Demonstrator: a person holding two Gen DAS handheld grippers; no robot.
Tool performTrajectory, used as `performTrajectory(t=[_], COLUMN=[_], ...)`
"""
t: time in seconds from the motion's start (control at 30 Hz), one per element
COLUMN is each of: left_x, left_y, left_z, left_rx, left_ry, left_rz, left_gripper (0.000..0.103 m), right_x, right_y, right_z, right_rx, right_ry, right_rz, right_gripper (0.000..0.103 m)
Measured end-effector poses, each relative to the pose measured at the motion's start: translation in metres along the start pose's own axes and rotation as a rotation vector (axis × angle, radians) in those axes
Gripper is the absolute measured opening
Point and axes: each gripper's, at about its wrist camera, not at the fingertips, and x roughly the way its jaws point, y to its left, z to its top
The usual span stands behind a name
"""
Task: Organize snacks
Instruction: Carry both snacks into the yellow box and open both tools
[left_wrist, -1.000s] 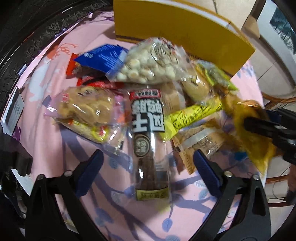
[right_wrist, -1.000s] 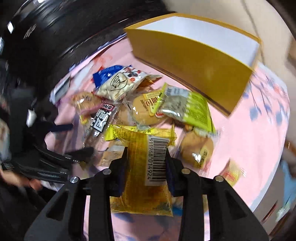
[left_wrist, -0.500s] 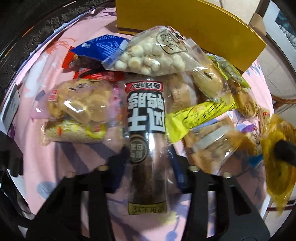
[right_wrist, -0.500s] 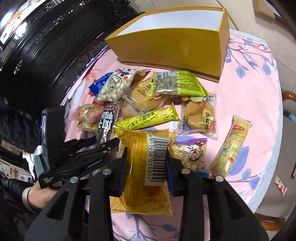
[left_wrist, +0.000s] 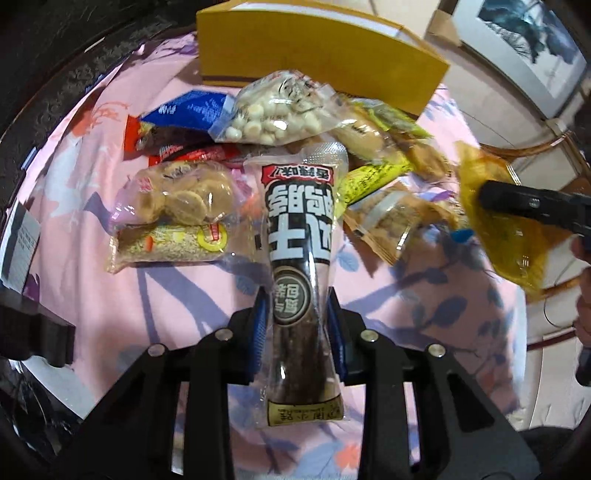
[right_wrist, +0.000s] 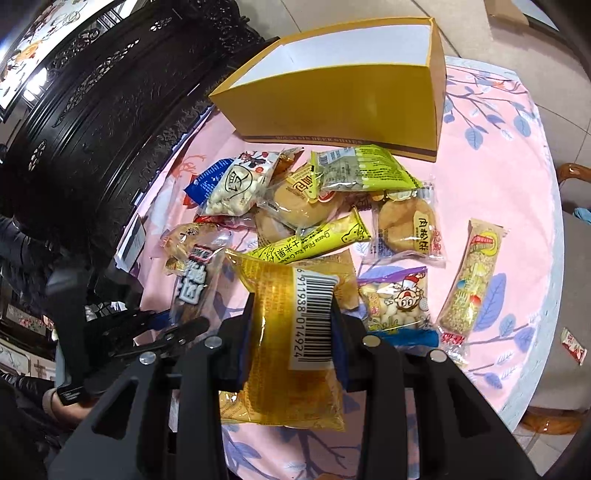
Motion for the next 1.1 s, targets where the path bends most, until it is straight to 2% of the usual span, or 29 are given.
performTrajectory(t=[0.2, 0.37, 0.63, 0.8, 0.93, 1.0, 1.1], left_x=[-0.046, -0.084, -0.129, -0.131, -0.114, -0.095, -0.06], left_y=[0.004, 0.015, 0.023, 0.016, 0.008, 0.005, 0.005], left_z=[0.018, 0.053, 0.138, 0.203, 0.255, 0.281, 0.322], left_rx=[0.055, 0.044, 0.047, 0.072, 0.103, 0.105, 0.091], left_ry=[-0.085, -0.182, -0.374, -0.442, -0.487, -0.469, -0.397], left_rz=[-0.021, -0.029, -0.064, -0.086, -0.071, -0.076, -0.092], left_gripper=[0.03, 0.03, 0.031, 0.032, 0.032, 0.032, 0.032], right_x=[-0.013, -0.037, -0.083, -0.089, -0.078, -0.065, -0.045], right_y=[0.018, 0.035, 0.053, 0.049, 0.038, 0.029, 0.012], right_z=[0.007, 0.029, 0.083, 0.13, 0.173, 0.199, 0.235], right_rx=[0.017, 0.031, 0.034, 0.031, 0.028, 0.02, 0.04], right_ry=[-0.051, -0.145, -0.352, -0.445, -0.479, -0.486, -0.461], right_rz=[0.002, 0.003, -0.016, -0.047, -0.092, -0.137, -0.15], right_gripper=[0.036, 0.036, 0.036, 0.036, 0.036, 0.036, 0.036])
